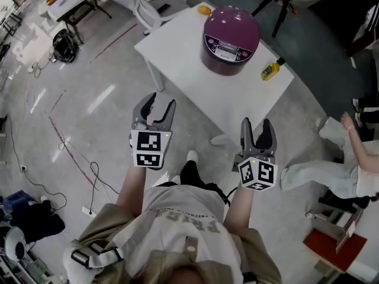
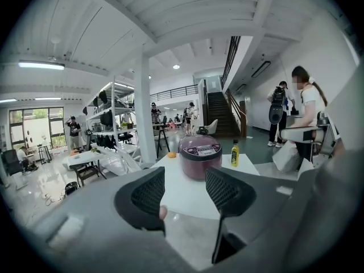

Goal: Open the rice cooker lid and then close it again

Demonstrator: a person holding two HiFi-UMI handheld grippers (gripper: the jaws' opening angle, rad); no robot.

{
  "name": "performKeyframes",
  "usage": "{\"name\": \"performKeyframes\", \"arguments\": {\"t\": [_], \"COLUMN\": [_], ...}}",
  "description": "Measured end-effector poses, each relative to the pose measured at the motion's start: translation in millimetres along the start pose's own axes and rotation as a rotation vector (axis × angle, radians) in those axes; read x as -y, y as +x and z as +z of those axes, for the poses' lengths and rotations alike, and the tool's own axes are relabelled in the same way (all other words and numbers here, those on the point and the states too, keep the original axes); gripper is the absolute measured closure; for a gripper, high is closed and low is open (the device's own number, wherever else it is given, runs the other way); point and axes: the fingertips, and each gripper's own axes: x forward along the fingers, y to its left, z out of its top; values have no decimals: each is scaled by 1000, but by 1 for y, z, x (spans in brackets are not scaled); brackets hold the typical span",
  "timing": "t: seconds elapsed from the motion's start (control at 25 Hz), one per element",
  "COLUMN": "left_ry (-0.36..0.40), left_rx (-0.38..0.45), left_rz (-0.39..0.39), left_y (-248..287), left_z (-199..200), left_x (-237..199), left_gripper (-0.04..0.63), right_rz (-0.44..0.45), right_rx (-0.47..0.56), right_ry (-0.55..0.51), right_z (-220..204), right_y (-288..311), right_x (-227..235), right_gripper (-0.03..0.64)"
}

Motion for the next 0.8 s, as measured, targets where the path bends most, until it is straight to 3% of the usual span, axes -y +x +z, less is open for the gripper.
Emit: {"name": "performKeyframes", "arguments": {"t": [0.8], "left_ry": [39], "left_rx": [78], "left_rz": [23], "left_y": [117], "left_z": [81], "left_x": [17], "left_gripper": [360], "right_rz": [39], "right_rx": [96], "right_ry": [-18], "right_z": [55], "right_y": [106], "right_x": [74], "right_gripper": [341]}}
